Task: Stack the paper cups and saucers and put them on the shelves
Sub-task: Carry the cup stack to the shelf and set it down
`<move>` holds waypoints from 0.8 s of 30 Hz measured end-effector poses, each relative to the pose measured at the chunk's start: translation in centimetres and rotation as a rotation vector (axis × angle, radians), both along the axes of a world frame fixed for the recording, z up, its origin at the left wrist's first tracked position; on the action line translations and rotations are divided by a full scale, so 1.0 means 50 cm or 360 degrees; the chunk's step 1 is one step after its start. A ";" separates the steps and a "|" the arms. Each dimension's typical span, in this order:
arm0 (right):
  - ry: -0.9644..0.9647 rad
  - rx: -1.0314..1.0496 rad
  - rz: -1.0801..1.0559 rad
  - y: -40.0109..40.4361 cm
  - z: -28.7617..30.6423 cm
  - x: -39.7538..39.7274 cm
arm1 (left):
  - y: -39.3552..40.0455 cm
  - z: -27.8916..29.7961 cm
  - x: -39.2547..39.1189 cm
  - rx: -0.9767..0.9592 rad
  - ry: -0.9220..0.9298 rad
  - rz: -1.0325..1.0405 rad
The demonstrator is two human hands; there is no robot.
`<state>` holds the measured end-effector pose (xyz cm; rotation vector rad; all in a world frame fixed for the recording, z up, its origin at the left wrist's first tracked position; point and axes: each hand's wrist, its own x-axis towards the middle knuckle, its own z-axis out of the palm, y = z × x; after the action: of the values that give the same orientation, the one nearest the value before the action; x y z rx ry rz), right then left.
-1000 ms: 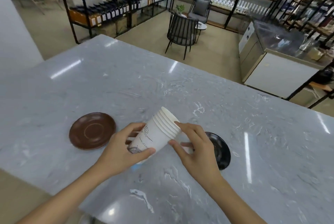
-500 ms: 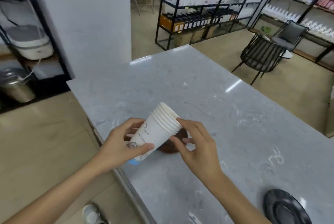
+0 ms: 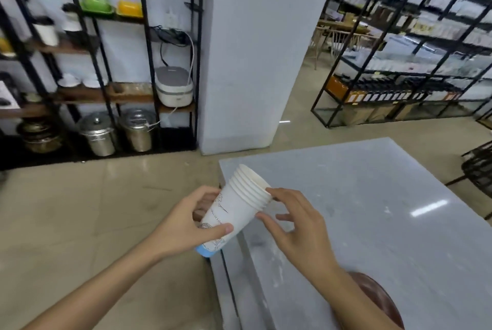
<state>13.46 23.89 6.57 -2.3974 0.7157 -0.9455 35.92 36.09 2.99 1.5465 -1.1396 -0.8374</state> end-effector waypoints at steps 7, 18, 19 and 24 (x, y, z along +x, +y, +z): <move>0.0049 -0.0040 0.0229 -0.043 0.013 0.196 | 0.016 0.002 0.161 0.0022 0.0004 0.0168; 0.0030 -0.0049 0.0517 -0.121 0.013 0.405 | 0.015 -0.003 0.312 -0.0006 0.0023 0.0435; 0.0024 -0.0047 0.0534 -0.130 0.013 0.423 | 0.009 -0.004 0.326 0.0004 0.0024 0.0454; -0.0077 -0.0011 0.0628 -0.206 0.010 0.535 | -0.056 0.004 0.421 0.0022 0.0008 0.0516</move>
<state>40.20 13.61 7.06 -2.3877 0.2059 -0.8339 56.97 33.27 3.17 1.6828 -0.8496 -0.6306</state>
